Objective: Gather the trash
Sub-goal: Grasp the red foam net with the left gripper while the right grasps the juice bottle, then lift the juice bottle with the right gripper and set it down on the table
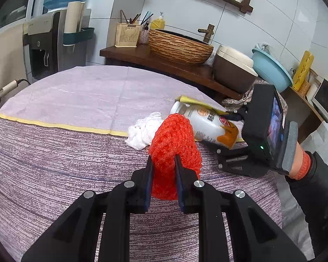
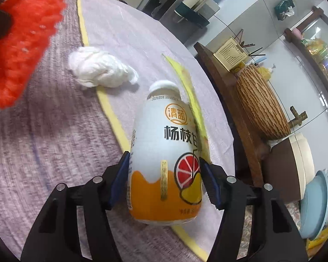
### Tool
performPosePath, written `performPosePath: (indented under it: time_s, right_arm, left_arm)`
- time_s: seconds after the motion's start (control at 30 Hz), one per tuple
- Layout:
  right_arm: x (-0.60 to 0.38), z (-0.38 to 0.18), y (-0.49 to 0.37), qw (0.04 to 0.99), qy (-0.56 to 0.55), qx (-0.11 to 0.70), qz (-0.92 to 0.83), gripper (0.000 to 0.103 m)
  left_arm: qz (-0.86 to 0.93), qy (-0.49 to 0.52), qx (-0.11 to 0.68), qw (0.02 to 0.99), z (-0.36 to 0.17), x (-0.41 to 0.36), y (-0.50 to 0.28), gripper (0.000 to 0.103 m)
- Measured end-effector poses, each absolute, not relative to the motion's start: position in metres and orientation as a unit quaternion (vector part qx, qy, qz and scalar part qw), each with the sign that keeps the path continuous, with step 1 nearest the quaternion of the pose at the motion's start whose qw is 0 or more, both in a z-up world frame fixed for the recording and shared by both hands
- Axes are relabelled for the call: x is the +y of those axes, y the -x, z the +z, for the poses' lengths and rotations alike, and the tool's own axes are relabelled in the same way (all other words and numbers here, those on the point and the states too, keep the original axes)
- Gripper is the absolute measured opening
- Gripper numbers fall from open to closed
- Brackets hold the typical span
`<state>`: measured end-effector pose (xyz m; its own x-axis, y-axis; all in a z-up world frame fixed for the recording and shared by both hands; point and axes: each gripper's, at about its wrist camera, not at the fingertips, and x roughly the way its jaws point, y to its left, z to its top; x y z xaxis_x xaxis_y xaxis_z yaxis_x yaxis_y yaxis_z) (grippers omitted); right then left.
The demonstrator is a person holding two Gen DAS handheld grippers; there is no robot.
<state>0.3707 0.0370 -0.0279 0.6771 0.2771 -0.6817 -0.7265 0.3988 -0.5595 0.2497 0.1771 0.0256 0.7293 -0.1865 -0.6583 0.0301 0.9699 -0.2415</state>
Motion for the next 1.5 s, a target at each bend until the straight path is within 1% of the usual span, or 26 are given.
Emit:
performPosePath:
  time_s: [0.17,0.4,0.7,0.87,1.0,1.27,1.37,1.5]
  right_arm:
    - [0.031,-0.023,-0.340,0.795,0.419,0.276,0.340,0.062]
    - [0.000,-0.005,-0.283,0.817,0.307,0.303,0.383,0.062]
    - [-0.049,0.013,-0.211,0.851,0.217,0.279,0.388,0.062]
    - [-0.066,0.012,-0.188,0.858,0.197,0.277,0.386,0.062]
    - [-0.073,0.014,-0.178,0.861,0.158,0.275,0.398,0.062]
    - [-0.043,0.006,-0.145,0.882,0.210,0.222,0.358,0.062]
    - [-0.025,0.000,-0.125,0.885,0.256,0.190,0.340,0.062]
    - [0.004,-0.005,-0.118,0.886,0.286,0.172,0.323,0.064]
  left_arm:
    - [-0.057,0.114,0.359,0.925,0.028,0.176,-0.235,0.019]
    - [-0.049,0.120,0.355,0.926,0.027,0.173,-0.205,0.019]
    - [-0.071,0.134,0.355,0.923,0.023,0.152,-0.178,0.019]
    - [-0.079,0.137,0.351,0.923,0.025,0.144,-0.167,0.019]
    - [-0.074,0.139,0.341,0.927,0.030,0.146,-0.155,0.019]
    - [-0.041,0.137,0.325,0.935,0.039,0.164,-0.129,0.019]
    - [-0.036,0.148,0.320,0.935,0.041,0.171,-0.121,0.019]
    - [-0.022,0.154,0.316,0.936,0.041,0.183,-0.112,0.019]
